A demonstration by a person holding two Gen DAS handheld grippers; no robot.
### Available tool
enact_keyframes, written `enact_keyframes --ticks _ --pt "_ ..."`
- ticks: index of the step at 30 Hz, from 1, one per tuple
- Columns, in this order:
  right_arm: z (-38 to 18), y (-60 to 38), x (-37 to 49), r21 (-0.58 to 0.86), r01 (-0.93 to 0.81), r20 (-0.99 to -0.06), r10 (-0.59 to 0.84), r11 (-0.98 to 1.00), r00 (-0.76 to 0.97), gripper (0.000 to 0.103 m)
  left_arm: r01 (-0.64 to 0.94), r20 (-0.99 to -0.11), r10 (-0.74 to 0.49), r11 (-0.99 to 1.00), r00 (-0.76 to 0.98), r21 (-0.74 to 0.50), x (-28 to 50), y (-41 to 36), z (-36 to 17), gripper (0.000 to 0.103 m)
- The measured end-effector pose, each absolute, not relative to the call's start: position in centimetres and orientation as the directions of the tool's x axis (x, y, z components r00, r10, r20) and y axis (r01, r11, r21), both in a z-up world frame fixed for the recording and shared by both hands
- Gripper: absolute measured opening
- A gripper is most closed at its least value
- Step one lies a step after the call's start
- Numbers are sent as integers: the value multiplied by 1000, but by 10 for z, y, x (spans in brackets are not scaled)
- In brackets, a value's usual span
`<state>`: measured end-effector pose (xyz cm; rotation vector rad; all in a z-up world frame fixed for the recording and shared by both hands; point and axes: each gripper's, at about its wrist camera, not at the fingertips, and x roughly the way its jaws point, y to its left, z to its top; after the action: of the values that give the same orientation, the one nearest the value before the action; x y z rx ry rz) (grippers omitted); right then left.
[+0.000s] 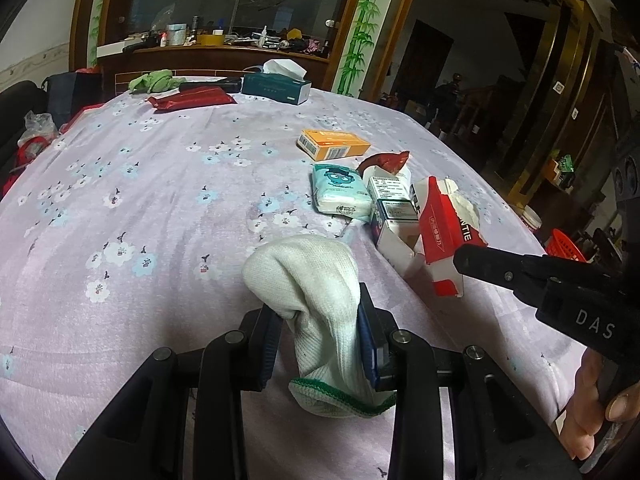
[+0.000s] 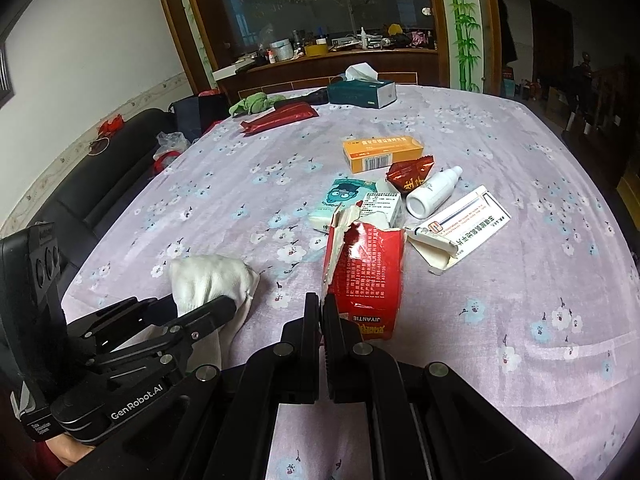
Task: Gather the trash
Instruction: 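Hold the white sock in the left gripper while the right holds the red box, then carry sock and red box to the red wastebasket and open both grippers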
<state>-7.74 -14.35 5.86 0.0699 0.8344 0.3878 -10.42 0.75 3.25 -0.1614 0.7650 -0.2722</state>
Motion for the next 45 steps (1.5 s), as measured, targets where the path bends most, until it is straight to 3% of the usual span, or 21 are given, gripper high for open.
enact_keyframes --ticks 45 --pt "61 -258 -123 400 -173 -627 407 900 664 2 334 -686 -367 923 629 -189 -105 -71 53 33"
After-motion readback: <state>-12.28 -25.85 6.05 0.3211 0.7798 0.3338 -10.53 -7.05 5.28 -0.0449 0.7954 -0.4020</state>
